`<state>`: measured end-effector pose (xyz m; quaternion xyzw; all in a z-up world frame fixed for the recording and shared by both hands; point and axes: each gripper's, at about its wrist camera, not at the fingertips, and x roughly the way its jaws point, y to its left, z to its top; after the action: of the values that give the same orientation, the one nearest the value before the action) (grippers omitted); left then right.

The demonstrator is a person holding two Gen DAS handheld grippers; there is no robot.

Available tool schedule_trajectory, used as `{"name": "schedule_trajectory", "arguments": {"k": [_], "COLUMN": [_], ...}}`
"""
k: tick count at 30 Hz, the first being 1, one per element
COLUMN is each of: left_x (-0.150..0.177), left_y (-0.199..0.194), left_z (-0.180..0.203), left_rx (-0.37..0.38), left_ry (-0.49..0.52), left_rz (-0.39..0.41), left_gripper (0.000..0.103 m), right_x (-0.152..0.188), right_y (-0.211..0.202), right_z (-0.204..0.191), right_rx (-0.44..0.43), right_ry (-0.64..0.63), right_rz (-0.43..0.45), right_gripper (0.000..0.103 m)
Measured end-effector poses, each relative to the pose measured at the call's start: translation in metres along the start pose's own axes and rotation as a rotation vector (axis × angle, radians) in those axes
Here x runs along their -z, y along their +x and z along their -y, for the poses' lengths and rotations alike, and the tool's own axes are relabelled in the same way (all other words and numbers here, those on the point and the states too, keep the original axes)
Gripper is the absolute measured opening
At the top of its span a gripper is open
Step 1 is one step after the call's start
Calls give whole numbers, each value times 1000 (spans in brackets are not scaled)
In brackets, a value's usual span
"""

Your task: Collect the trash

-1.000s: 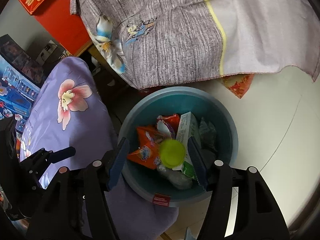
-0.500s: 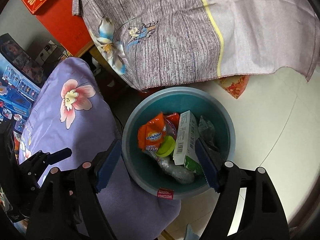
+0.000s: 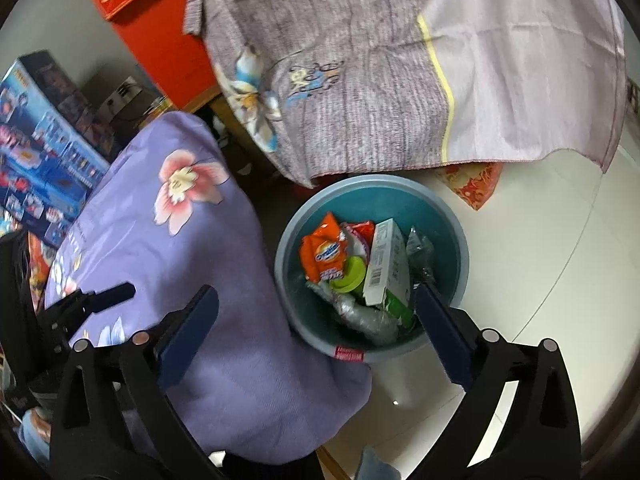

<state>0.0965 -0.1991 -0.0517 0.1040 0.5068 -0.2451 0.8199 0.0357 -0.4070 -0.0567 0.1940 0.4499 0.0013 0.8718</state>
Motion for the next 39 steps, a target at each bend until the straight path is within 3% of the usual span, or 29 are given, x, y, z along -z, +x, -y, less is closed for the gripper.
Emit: {"name": "schedule_trajectory", "arguments": {"k": [8, 18, 28, 39], "left_x": [27, 61, 80, 83], "left_y": [-38, -77, -99, -107], "left_z": [-21, -33, -35, -40], "left_rx": [-58, -92, -119, -128], "left_ry": [-88, -123, -158, -169], "left_rz": [70, 110, 131, 150], "left_gripper": [99, 99, 99, 99], "right_x": [29, 58, 67, 67], "right_y": [-32, -55, -77, -73], "right_z": [-35, -53, -68, -69], "right_rx": [63, 105, 125, 142], "right_ry": [-145, -181, -222, -230], "right_rz": [32, 52, 89, 66], "right_gripper": [96, 96, 96, 96]}}
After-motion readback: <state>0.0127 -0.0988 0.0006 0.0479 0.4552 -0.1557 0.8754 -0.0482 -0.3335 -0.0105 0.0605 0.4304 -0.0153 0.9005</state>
